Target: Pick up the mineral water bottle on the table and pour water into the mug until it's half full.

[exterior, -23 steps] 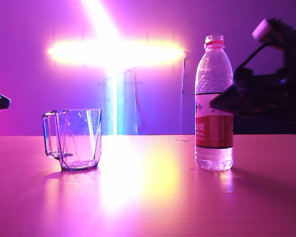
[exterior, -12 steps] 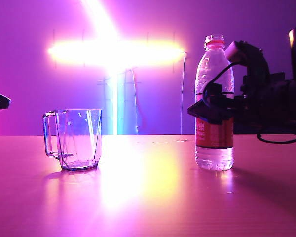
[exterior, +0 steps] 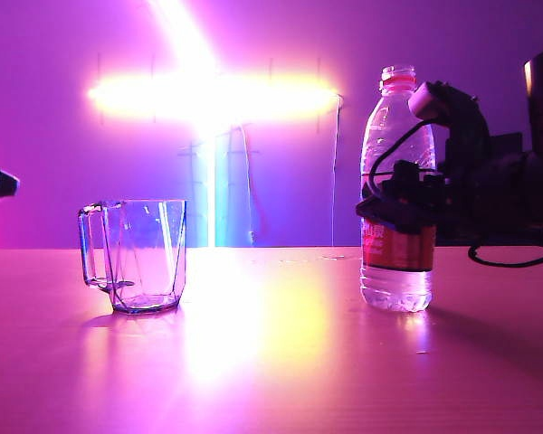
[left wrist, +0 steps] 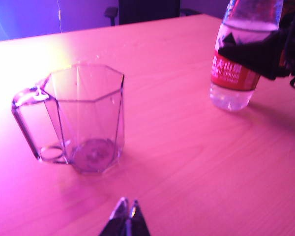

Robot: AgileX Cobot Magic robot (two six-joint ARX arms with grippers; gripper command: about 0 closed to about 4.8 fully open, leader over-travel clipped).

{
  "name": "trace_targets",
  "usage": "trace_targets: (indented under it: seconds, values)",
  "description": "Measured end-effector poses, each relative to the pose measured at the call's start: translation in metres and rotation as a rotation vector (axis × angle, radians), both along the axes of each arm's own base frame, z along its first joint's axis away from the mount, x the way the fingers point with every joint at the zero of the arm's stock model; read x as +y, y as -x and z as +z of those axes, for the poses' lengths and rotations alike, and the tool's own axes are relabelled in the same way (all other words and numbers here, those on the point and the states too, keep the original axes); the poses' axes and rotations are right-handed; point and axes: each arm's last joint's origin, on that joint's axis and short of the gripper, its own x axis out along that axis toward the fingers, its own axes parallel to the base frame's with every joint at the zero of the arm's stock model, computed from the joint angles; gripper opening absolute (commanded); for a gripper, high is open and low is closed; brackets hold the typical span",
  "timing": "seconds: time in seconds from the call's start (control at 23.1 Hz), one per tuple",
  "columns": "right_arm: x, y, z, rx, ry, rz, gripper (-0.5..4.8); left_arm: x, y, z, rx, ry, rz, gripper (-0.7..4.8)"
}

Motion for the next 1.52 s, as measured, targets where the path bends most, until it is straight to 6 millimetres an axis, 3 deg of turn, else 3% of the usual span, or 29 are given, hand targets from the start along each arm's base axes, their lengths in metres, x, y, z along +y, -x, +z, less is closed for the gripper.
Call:
trace_targets:
  seconds: [0.22, 0.35, 0.61, 0.74, 1.17, 1.52]
  values:
    - [0.009, 0.004, 0.008, -0.035, 0.104, 0.075, 1.99, 0.011, -0.002, 0.008, -0.074, 0.055, 0.084, -0.02]
    - [0.033, -0.010, 0.032, -0.069, 0.212, 0.145, 1.99, 0.018, -0.004, 0.011, -0.106, 0.071, 0.160, -0.02]
    - [0.085, -0.039, 0.063, -0.063, 0.578, 0.211, 1.99, 0.021, -0.005, 0.010, -0.100, 0.066, 0.189, -0.02]
    - [0.101, -0.047, 0.076, -0.122, 0.696, 0.203, 1.99, 0.026, -0.007, 0.010, -0.102, 0.063, 0.241, -0.02]
    - [0.124, -0.053, 0.078, -0.309, 1.069, 0.163, 2.00, 0.025, -0.007, 0.010, -0.102, 0.063, 0.239, -0.02]
    - [0.123, -0.055, 0.076, -0.331, 1.132, 0.148, 2.00, 0.025, -0.007, 0.010, -0.102, 0.063, 0.239, -0.02]
